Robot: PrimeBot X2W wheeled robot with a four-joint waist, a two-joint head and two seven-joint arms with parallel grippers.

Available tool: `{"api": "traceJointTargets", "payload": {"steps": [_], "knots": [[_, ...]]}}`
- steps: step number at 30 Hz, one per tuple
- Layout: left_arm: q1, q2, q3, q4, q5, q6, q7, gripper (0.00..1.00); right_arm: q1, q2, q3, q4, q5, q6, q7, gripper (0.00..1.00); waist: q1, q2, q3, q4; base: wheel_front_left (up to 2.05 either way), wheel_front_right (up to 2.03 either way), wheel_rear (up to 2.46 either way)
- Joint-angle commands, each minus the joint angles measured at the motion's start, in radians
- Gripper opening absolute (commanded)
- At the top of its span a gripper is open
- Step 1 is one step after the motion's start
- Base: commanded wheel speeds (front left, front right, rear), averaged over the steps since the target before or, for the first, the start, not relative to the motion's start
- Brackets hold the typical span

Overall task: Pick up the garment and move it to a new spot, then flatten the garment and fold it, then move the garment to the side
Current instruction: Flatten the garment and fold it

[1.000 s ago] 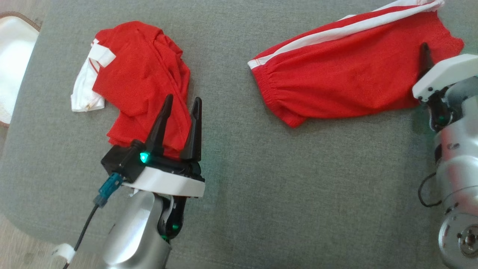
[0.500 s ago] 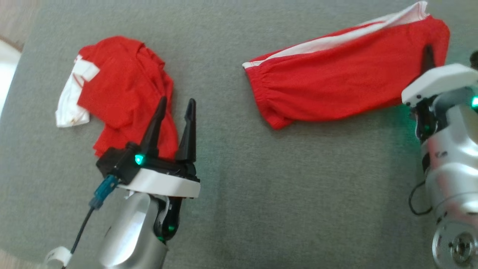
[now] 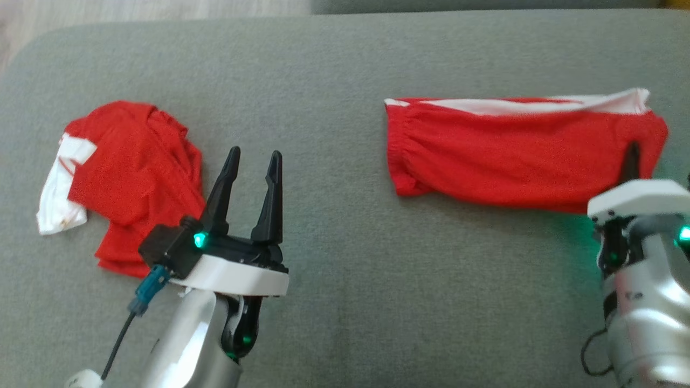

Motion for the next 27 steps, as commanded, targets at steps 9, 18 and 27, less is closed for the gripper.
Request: {"api": "traceJointTargets", "payload": {"steps": [9,18,27], "knots": [[0.011,0.013,0.028,-0.033,0.011,-0.006,-0.005,1.00,0.067,0.027,-0.011,-0.092,-0.004,0.002,-0.042,0.00,0.0000,0.0000,-0.032,-0.021,0.00,0.00,0.00],[0.019,0.021,0.026,-0.024,0.005,-0.006,-0.005,1.00,0.051,0.037,0.022,-0.122,0.007,0.002,-0.054,0.00,0.0000,0.0000,-0.049,0.010,0.00,0.00,0.00],[0.032,0.022,0.026,-0.012,-0.001,-0.006,-0.005,1.00,0.041,0.042,0.320,-0.217,0.162,0.002,-0.059,0.00,0.0000,0.0000,-0.082,0.044,0.00,0.00,0.00]]}}
